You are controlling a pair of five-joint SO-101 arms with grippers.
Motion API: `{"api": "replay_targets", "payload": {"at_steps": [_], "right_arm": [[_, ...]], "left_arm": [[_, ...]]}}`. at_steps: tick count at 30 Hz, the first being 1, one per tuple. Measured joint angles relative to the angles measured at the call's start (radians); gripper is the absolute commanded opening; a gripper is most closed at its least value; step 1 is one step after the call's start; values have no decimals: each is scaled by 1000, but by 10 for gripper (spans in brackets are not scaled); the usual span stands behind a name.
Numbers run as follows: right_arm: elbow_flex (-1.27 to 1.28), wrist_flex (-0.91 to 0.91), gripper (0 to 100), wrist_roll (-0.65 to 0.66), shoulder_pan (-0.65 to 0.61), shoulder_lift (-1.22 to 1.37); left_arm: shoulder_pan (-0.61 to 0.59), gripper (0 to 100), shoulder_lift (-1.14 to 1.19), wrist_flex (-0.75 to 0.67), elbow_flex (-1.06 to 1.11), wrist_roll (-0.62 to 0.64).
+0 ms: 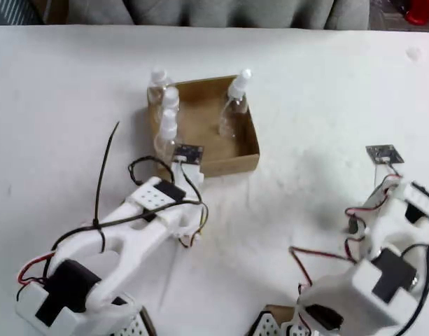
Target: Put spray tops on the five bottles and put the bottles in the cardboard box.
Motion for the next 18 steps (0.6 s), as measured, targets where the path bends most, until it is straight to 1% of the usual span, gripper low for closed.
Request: {"api": "replay_targets", "payload": {"at_steps": [4,8,10,14,16,18], "right_arm": [[-155,204,18,-5,41,-94],[-169,365,18,-2,44,-226],[-133,404,18,-2,44,-305],[17,410,18,-5,35,-488],[117,410,18,-11,0,-577],[213,410,18,-71,-63,-654]], "left_arm": [[0,20,0,0,0,0],[0,20,0,0,0,0],[0,20,0,0,0,0],[0,20,0,0,0,0],[0,20,0,0,0,0],[0,21,0,0,0,-5]]}}
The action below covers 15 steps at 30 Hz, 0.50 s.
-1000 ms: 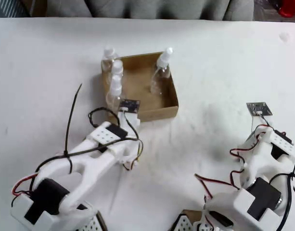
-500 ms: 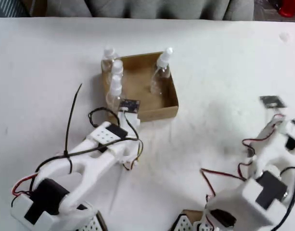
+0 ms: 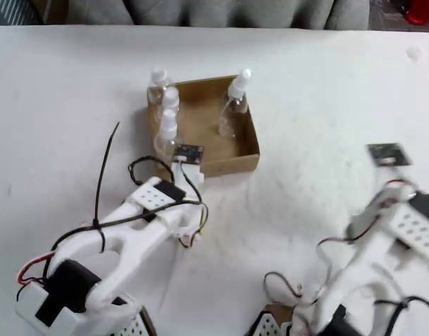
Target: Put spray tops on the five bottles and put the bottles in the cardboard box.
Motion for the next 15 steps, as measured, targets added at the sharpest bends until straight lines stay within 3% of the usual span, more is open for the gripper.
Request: {"api": "replay_targets", "payload": {"at_steps": [7,15], "right_arm": [[213,-114,18,-281,-287,-199],[333,-287,18,-377,-307,-226]], "left_arm": [[0,20,0,0,0,-63],[-2,20,0,0,0,-112]]}}
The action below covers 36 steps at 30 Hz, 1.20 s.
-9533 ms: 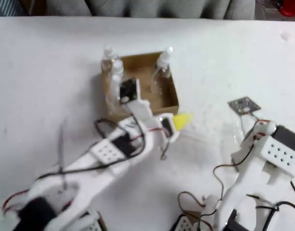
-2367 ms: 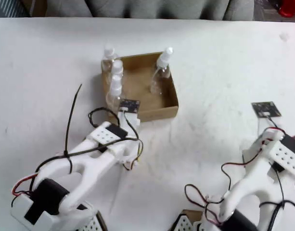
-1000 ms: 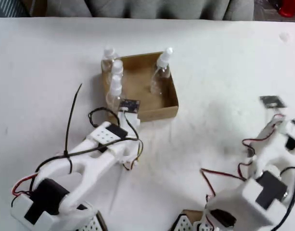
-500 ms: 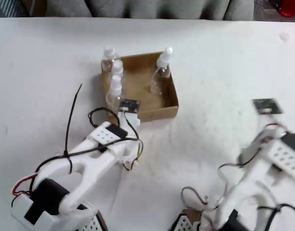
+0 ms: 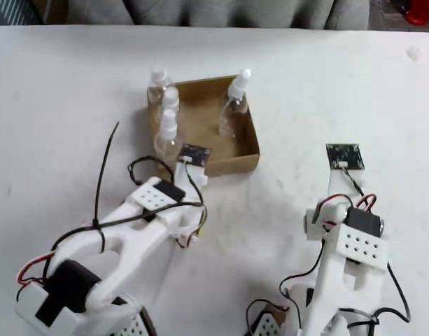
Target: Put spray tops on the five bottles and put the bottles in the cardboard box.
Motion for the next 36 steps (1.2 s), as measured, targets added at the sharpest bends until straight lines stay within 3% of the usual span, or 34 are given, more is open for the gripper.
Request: {"api": "replay_targets", "payload": {"at_steps": [15,27,31,36], "right_arm": [[-293,84,18,-32,-38,2],[-629,399,18,0,-446,0],[-674,439,18,-61,-597,0],[-675,316,18,-249,-755,0]], "left_arm": [[-195,20,-391,0,152,-5],[-267,21,-795,-21,331,-5],[-265,21,-881,-81,405,-5],[-265,21,-956,-114,431,-3]]}}
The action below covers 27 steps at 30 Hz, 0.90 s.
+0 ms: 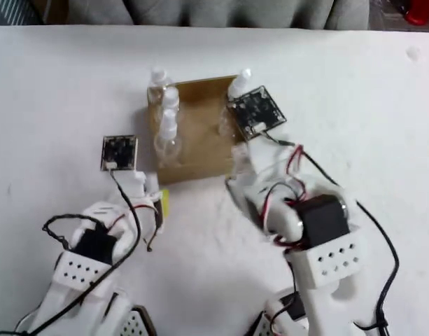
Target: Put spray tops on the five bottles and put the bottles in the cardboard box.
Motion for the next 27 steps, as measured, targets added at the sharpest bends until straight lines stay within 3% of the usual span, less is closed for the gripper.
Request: {"api": "replay_targets", "payload": {"at_steps": [4,11,19,27], "right_arm": [[68,-104,18,-130,-100,0],[292,-313,17,-230,-192,-133],[649,-615,17,-245,-235,-436],[888,-832,17,-255,-244,-675]], "left_arm": [[-3,21,-31,0,0,0],[-71,21,-38,0,0,0],[-144,21,-38,0,0,0],[-310,21,-38,0,-20,0]]}}
